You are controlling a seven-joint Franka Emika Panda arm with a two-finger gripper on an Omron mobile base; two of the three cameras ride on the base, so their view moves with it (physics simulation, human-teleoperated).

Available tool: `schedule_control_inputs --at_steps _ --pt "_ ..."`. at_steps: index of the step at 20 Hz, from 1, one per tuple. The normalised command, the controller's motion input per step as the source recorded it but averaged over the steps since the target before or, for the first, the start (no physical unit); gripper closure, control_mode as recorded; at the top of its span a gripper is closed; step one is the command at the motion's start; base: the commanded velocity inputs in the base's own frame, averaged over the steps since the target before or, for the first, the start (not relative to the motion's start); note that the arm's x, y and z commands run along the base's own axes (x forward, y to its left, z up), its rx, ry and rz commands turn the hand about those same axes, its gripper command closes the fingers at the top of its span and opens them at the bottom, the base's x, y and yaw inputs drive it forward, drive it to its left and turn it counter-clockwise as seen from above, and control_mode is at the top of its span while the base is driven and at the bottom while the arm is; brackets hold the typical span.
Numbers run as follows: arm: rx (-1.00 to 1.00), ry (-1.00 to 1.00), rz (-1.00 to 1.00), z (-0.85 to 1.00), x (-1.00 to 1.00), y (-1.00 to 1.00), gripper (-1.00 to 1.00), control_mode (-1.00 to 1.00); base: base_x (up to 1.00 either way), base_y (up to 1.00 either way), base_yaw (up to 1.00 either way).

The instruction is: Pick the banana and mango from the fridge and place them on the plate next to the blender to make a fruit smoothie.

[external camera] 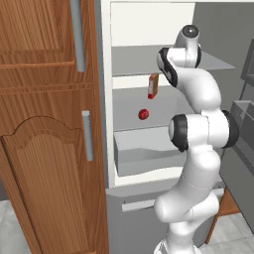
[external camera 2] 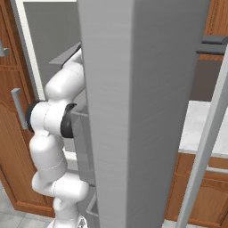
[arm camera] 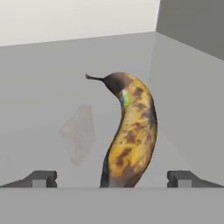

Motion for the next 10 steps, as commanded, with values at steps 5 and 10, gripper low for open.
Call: schedule_control_inputs --at_steps 5,10 --pt "0.02 0.02 0.00 0.00 0.30 -0.07 -1.00 -1.00 0.00 0.00 0.00" --pt "0.02 0.04 0.00 -0.04 0.27 -0.13 -1.00 -1.00 0.00 0.00 0.00"
